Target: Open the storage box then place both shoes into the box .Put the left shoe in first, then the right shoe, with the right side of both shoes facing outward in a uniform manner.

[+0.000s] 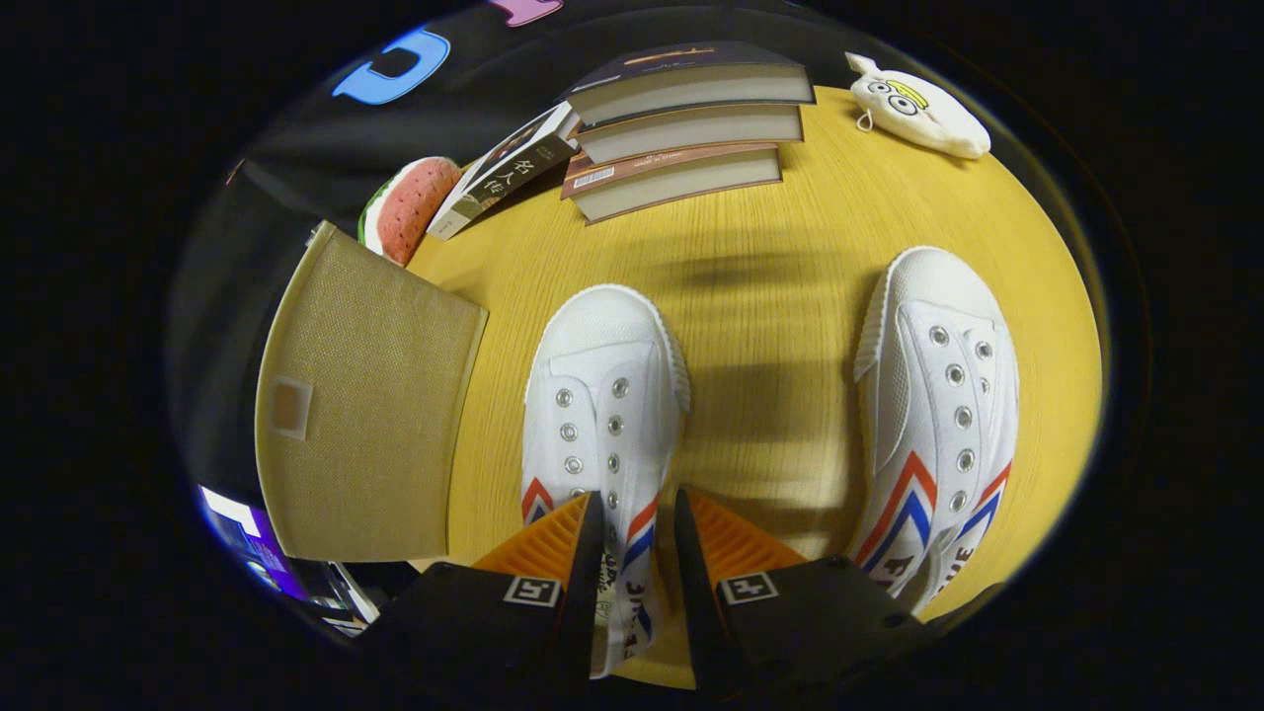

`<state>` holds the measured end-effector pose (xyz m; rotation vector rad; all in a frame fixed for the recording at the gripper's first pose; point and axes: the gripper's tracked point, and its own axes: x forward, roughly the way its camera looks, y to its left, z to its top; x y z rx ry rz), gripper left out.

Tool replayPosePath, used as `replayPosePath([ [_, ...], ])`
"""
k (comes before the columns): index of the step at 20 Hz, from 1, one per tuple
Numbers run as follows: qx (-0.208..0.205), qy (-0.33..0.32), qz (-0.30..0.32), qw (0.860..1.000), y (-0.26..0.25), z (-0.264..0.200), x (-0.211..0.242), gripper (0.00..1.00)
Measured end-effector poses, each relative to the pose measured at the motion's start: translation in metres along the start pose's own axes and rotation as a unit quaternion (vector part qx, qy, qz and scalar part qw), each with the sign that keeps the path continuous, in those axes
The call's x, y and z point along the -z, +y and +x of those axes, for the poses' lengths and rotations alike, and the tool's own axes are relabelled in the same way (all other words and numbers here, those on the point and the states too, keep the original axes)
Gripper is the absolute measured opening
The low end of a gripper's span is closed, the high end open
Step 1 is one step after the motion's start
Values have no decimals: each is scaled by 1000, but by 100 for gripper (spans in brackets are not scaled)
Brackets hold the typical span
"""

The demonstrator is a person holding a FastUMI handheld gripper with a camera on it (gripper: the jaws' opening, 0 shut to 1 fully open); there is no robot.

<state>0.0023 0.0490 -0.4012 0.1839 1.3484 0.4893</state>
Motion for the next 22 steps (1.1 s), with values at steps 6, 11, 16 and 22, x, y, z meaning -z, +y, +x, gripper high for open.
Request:
replayPosePath([
  [6,-25,8,76,997,-4,0,-2,9],
  [11,-43,8,114,992,11,-10,3,6],
  [16,-35,-29,159,986,26,-44,-5,6],
  [22,-23,-101,175,979,62,-112,-33,6],
])
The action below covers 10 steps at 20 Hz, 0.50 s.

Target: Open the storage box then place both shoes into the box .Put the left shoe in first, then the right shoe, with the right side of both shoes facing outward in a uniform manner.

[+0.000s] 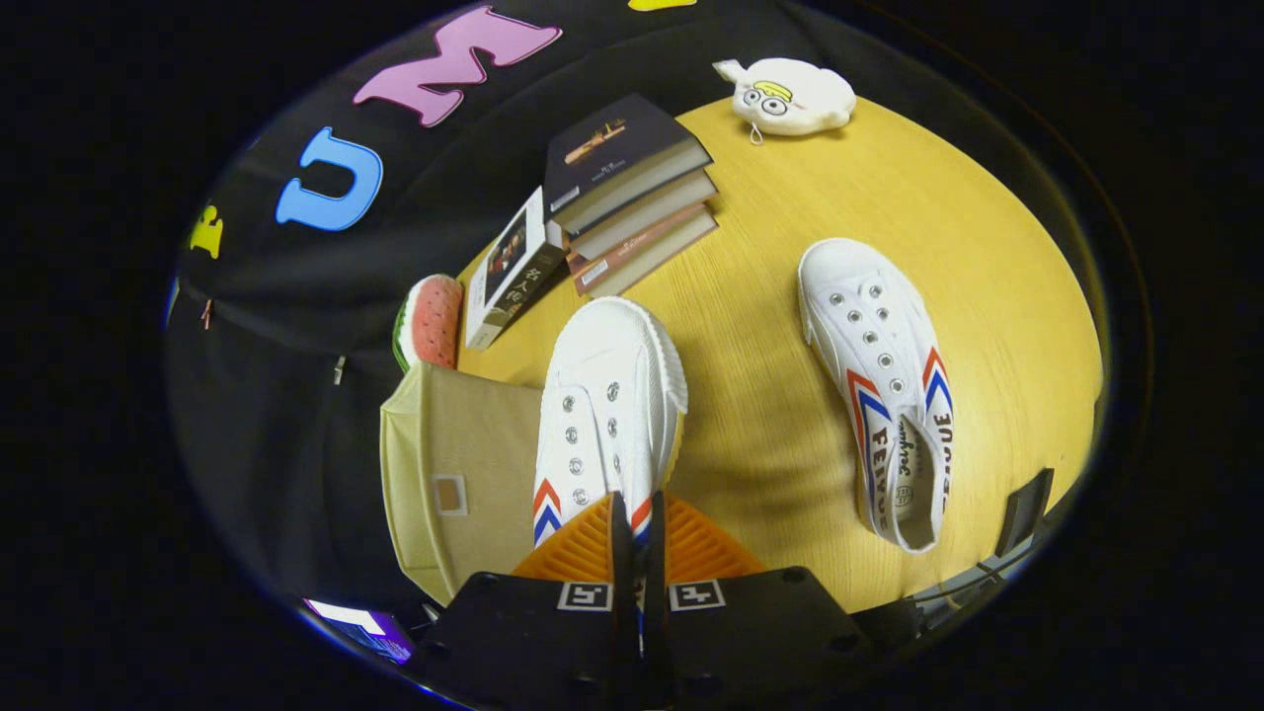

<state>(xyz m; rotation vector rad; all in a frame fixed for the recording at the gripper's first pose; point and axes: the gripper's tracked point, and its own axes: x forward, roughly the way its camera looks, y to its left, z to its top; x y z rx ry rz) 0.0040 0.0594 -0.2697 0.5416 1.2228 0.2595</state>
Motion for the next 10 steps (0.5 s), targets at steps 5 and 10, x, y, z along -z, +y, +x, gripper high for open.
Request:
replayPosePath([
  [5,-24,-51,-1,998,69,-34,-4,6],
  [10,-69,-54,-5,996,147,-29,13,6],
])
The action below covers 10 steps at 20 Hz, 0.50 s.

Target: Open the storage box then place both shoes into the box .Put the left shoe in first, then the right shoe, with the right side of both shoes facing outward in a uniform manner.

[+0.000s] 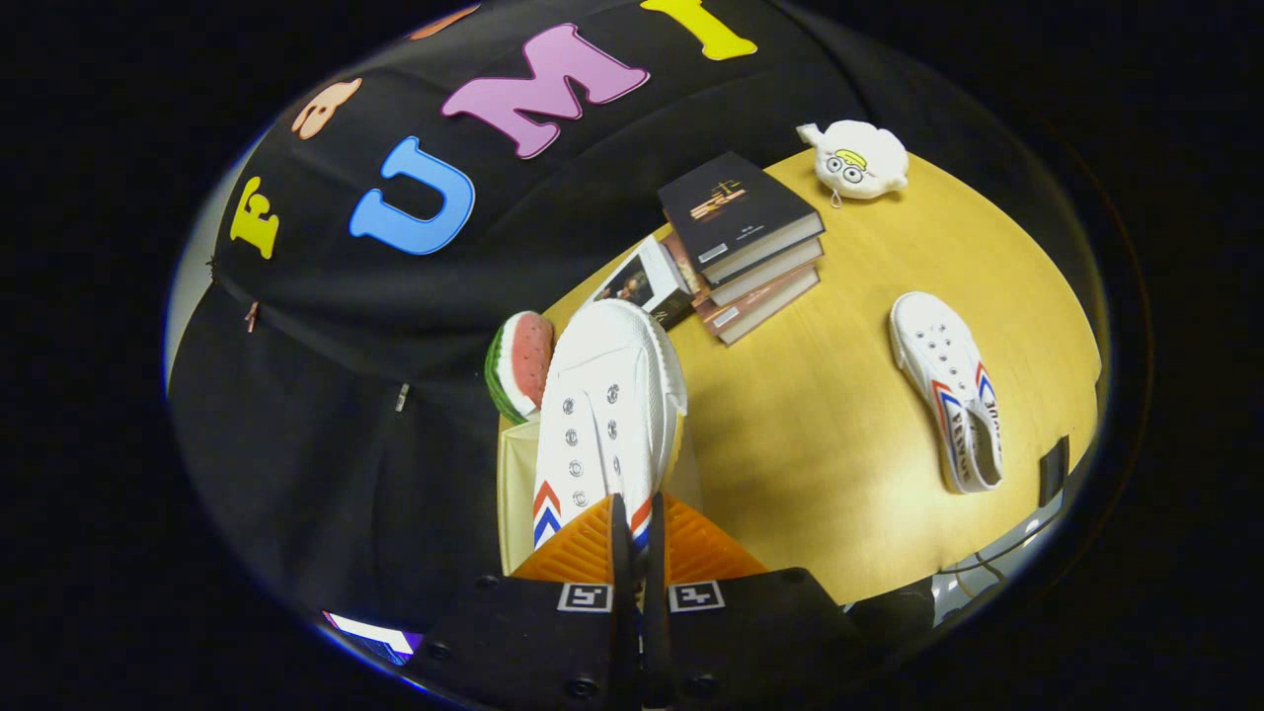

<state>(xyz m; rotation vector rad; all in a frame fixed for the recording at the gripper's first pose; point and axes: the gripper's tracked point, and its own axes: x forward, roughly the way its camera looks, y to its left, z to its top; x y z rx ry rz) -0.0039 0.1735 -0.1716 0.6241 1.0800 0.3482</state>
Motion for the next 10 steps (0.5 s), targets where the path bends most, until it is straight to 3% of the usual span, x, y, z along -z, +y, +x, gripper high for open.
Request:
replayPosePath([
  [4,-21,14,-12,1000,46,30,24,6],
  [10,-16,41,-21,999,80,82,63,6],
])
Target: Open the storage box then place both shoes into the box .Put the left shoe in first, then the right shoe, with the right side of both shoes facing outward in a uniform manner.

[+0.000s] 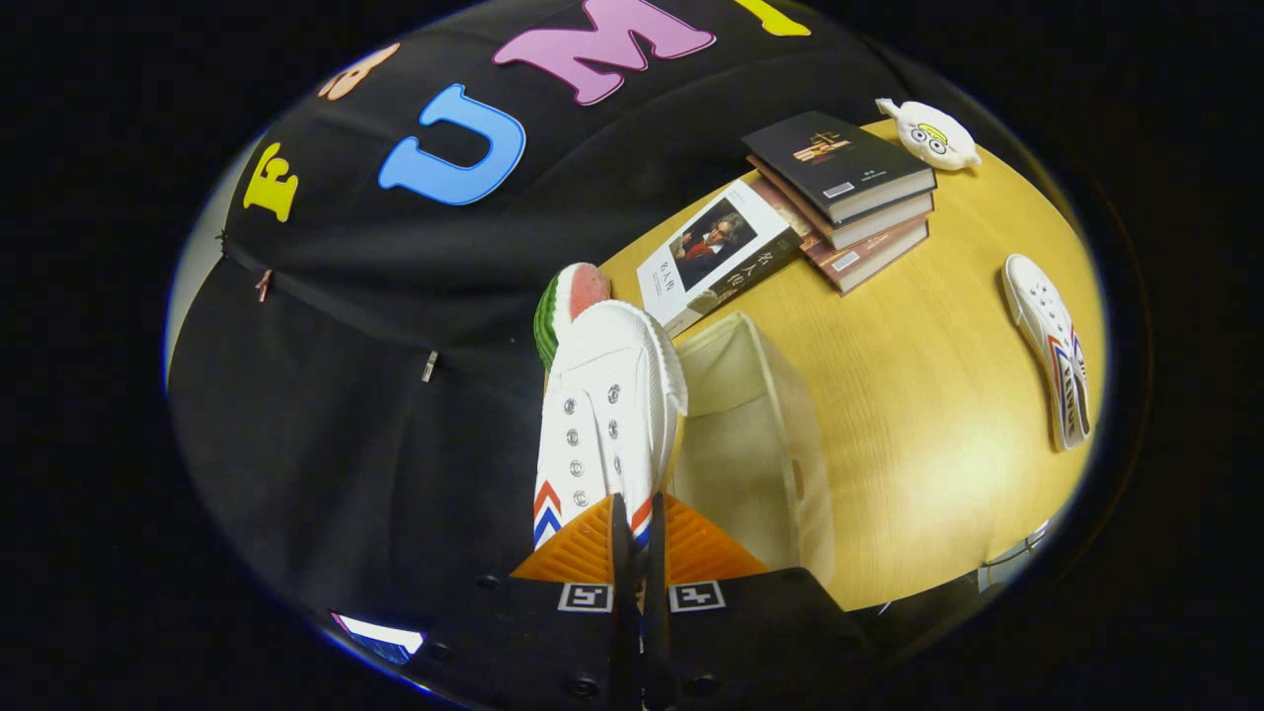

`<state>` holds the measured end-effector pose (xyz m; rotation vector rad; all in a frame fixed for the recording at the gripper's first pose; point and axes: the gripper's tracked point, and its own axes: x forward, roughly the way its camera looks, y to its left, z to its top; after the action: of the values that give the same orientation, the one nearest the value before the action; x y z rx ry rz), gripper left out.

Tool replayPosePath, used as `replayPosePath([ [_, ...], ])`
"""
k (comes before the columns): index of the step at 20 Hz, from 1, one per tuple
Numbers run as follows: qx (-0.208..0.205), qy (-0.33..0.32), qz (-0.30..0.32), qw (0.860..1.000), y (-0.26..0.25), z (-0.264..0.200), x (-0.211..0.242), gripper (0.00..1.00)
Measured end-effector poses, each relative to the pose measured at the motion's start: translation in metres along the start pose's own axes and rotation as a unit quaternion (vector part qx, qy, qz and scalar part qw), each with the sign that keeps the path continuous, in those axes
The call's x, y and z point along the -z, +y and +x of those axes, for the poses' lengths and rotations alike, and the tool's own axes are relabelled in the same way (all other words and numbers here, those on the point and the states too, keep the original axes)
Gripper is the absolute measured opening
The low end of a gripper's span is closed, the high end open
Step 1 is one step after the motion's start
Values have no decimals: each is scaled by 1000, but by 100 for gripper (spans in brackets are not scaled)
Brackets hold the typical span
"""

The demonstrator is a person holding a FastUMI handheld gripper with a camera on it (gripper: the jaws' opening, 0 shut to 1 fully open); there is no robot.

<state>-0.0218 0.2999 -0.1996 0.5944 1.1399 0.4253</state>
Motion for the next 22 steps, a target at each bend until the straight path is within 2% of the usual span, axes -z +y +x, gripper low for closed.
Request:
replayPosePath([
  [8,48,29,-15,998,0,38,25,6],
  [9,49,37,-14,998,0,41,29,8],
  [10,27,46,-11,999,9,44,36,10],
  [11,7,44,-5,999,20,49,32,32],
  [14,13,31,-45,998,18,39,24,98],
  [18,24,-3,-99,995,1,4,-1,99],
  [22,51,-50,-127,989,-45,-54,-42,99],
])
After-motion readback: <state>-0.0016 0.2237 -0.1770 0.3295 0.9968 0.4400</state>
